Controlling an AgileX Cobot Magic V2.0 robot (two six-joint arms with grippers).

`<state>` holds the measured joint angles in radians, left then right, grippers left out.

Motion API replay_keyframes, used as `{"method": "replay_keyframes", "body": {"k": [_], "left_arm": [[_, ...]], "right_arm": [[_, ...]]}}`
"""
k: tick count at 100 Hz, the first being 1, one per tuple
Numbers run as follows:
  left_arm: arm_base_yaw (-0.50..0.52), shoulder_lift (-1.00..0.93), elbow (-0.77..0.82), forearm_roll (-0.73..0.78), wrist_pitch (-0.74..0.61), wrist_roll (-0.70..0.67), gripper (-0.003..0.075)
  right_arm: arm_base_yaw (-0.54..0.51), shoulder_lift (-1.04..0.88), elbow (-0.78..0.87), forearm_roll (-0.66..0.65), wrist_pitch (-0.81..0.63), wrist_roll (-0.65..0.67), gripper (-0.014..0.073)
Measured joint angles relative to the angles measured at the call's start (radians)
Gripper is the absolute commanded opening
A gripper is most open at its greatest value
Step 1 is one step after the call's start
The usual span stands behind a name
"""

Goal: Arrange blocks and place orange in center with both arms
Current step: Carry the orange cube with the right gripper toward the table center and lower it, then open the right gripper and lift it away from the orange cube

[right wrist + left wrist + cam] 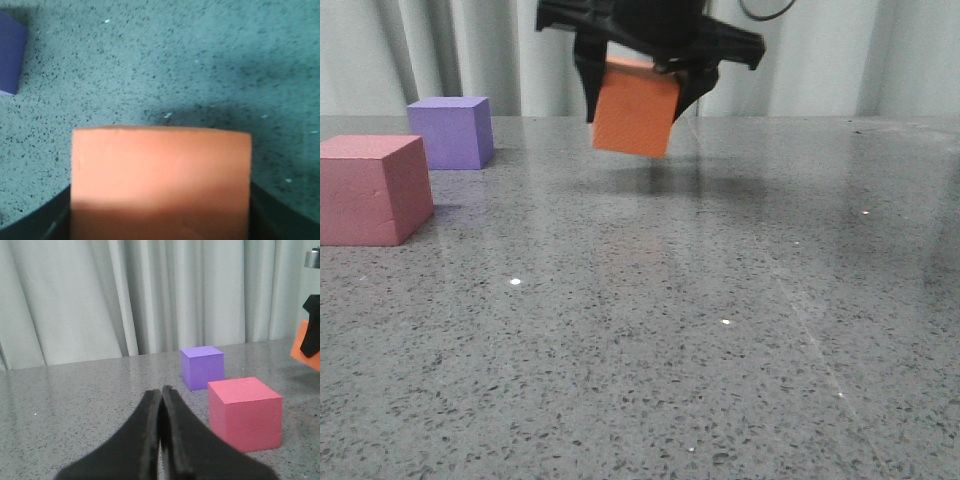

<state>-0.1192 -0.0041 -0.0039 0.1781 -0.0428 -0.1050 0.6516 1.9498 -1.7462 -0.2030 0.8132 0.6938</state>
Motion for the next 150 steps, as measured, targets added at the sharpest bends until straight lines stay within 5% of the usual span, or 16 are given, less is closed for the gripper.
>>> {"method": "replay_keyframes", "body": {"k": [28,59,96,127,150], "left_arm": [[0.000,0.000,0.000,0.000,0.000,0.000,-0.0019],[0.000,0.000,0.000,0.000,0.000,0.000,-0.0019],[0.000,0.000,0.000,0.000,0.000,0.000,-0.0019],[0.000,0.000,0.000,0.000,0.000,0.000,-0.0019],[0.000,0.000,0.000,0.000,0.000,0.000,-0.0019]], "right_arm": [[0.029,0.052,-0.008,-0.020,0.022,0.048,0.0234],[0.031,0.057,-0.008,-0.024,0.024,0.050,0.0668],[0.031,0.006,-0.023,-0.027,0.022,-0.016,0.0646],[0.005,-0.218,-0.025,-0.186,0.046,-0.151,0.0646],[-0.091,-0.441,0.154,-0.273,0.048,-0.207,0.0644]]}}
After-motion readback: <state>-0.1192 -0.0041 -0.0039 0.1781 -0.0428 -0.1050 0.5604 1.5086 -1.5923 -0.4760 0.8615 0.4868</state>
